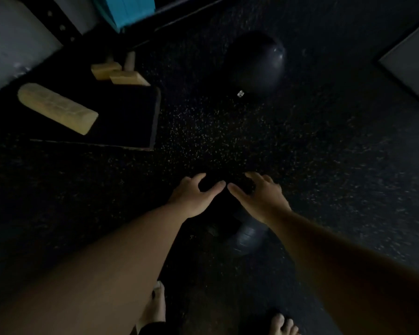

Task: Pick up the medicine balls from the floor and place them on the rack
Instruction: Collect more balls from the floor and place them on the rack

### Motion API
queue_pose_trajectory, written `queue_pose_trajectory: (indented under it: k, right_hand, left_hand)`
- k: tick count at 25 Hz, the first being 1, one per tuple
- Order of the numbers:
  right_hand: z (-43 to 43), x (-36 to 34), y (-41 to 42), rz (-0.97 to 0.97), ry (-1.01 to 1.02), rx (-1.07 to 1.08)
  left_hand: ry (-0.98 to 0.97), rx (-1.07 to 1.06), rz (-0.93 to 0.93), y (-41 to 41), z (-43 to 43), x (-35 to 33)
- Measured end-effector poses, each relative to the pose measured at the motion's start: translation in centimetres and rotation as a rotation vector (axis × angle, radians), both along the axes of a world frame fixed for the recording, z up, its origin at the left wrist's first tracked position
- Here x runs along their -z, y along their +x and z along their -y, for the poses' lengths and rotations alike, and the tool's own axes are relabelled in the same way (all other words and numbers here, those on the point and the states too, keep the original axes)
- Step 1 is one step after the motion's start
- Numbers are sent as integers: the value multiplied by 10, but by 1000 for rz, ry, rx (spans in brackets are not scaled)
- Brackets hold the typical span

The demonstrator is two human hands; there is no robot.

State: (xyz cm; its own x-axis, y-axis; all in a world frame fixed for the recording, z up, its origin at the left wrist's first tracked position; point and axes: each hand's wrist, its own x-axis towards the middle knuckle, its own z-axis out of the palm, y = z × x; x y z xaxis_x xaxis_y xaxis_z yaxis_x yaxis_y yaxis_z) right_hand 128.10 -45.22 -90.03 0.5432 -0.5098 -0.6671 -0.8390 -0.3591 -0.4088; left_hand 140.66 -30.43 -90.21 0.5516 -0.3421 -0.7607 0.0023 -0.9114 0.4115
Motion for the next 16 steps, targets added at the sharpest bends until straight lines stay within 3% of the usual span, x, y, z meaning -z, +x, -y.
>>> queue_pose_trajectory:
  k: [4,6,11,16]
  right_hand:
    - [-9,54,-4,-86,163,146]
    - [-17,62,-7,-70,167,203]
    - [-27,41,-27,49,99,209]
    - [-20,-61,-2,208,75,151]
  left_hand:
    - [82,-333,-313,-15,-7,49]
    - [78,-434,-356,-27,-6,58]
    - [46,-453,-169,-50,-6,43]
    - [-72,-468,-22,-32,-9,-57]
